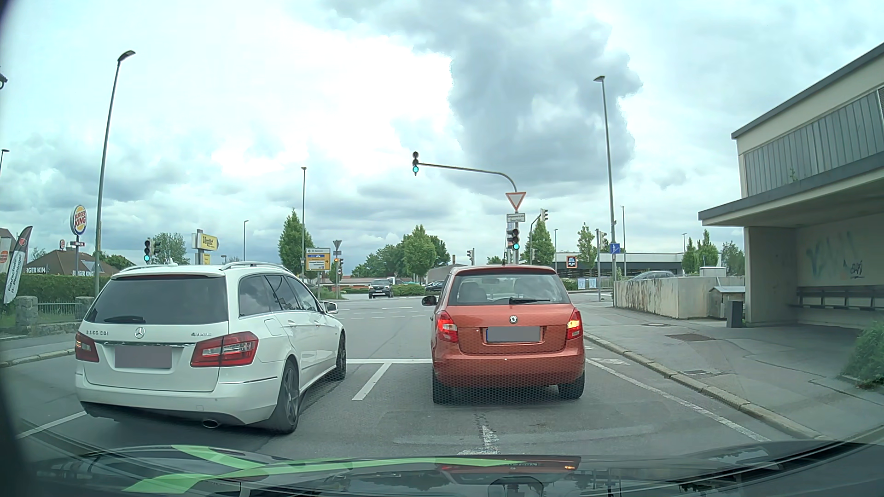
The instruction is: Follow the waypoints while adhering to traffic rules and regulations
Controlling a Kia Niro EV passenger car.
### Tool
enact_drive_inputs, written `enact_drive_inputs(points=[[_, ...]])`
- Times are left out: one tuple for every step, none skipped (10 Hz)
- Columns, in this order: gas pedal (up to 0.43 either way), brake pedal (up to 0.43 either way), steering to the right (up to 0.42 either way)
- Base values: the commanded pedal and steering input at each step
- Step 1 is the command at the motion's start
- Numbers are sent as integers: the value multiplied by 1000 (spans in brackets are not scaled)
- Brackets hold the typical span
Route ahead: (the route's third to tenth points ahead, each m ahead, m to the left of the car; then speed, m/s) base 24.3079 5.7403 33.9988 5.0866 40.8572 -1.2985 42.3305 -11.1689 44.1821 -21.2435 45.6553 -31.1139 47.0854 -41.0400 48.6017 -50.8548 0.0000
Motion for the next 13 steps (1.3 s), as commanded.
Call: enact_drive_inputs(points=[[0,232,-1],[0,220,-1],[0,189,-1],[0,134,-1],[0,61,-1],[0,37,-1],[0,12,-1],[0,6,-1],[0,0,0],[0,0,0],[0,0,0],[8,0,-1],[39,0,0]])
